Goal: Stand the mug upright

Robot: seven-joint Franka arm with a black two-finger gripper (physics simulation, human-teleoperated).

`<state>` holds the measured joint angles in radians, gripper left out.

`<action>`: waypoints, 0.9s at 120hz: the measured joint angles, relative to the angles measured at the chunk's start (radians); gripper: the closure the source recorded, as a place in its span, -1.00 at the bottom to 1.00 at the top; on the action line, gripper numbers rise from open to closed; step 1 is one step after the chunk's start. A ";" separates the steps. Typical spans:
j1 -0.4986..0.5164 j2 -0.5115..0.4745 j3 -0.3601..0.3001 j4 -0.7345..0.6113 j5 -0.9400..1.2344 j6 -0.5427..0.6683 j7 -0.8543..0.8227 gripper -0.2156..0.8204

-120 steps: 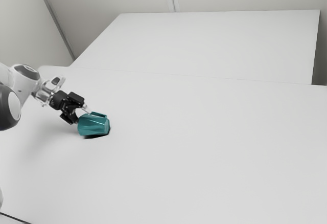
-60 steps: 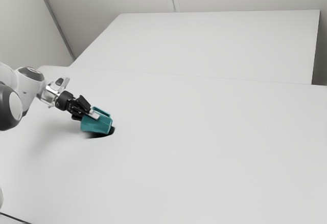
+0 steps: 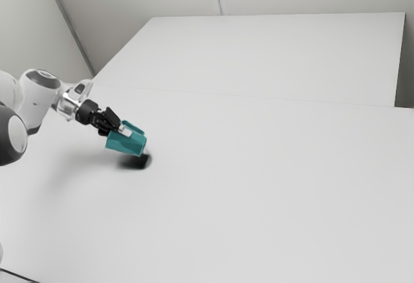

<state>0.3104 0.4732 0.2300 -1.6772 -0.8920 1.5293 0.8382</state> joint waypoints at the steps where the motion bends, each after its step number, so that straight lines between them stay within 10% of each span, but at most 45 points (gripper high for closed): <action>1: -0.002 -0.002 0.000 0.000 0.000 0.000 0.000 0.91; 108: -0.203 -0.203 -0.098 -0.007 0.524 0.126 -0.196 0.93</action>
<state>0.1077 0.2698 0.1322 -1.6838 -0.3683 1.6558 0.6426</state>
